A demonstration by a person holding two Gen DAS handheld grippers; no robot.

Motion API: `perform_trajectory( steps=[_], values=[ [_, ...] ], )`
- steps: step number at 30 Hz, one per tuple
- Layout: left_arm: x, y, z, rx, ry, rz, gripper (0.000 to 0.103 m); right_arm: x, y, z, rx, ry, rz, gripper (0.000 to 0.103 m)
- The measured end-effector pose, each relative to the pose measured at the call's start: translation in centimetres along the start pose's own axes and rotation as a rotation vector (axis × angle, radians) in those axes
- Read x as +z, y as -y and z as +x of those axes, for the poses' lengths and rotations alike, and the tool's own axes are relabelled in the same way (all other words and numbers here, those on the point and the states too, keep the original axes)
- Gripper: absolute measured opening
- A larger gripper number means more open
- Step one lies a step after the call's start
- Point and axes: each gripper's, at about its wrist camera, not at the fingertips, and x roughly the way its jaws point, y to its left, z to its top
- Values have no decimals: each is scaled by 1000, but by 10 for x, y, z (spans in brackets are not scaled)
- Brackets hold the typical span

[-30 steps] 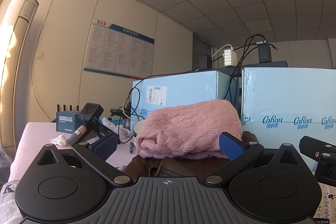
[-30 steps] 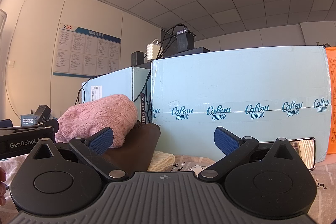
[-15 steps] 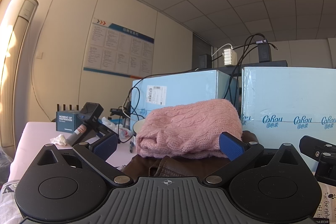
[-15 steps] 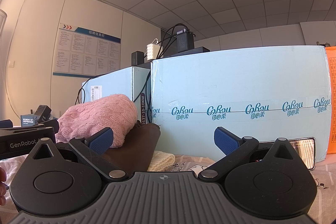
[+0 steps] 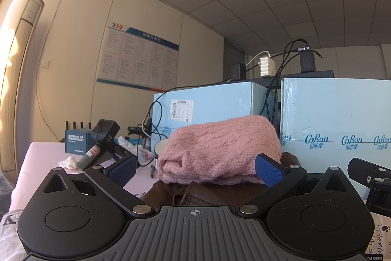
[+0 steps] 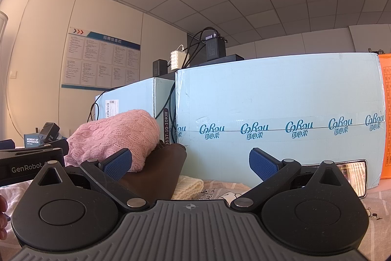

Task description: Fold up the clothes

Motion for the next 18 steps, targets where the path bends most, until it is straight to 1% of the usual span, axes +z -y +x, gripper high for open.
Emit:
perform_trajectory(
  steps=[10,18],
  values=[
    [0,1,0,-1,2,2,103,0,0,0,0,0,0,103],
    [1,3,-3,-23,19,16,103,-1,0,0,6,-6,2,103]
  ],
)
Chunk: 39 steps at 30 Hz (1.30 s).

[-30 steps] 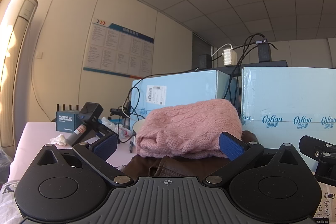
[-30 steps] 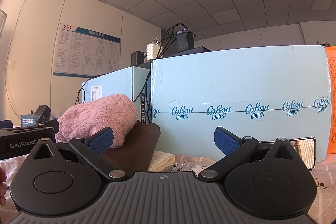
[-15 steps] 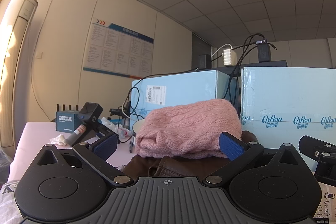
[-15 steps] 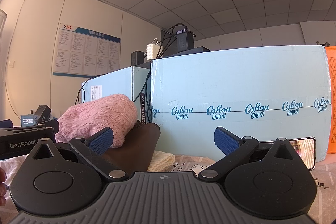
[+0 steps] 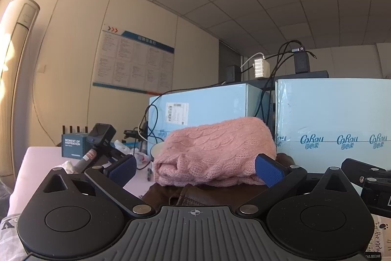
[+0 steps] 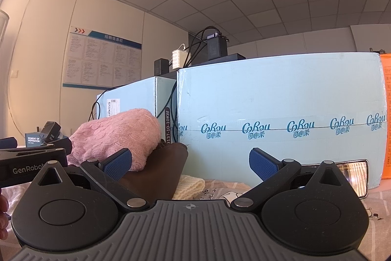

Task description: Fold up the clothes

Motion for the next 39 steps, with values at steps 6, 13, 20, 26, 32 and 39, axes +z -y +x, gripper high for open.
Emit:
perform_trajectory(
  steps=[6,13,20,26,32,39],
  values=[
    [0,0,-2,-22,14,0,103,0,0,0,-3,-4,3,103],
    [0,2,-3,-24,17,12,103,0,1,-1,-5,10,5,103],
    [0,4,-1,-15,11,26,103,1,2,-2,-5,16,9,103],
    [0,5,0,-14,4,31,103,1,2,-2,-6,16,12,103],
    [0,5,1,-15,0,32,103,1,3,-2,-7,13,14,103],
    [-1,5,1,-17,-2,32,103,1,4,-2,-9,10,17,103]
  ],
)
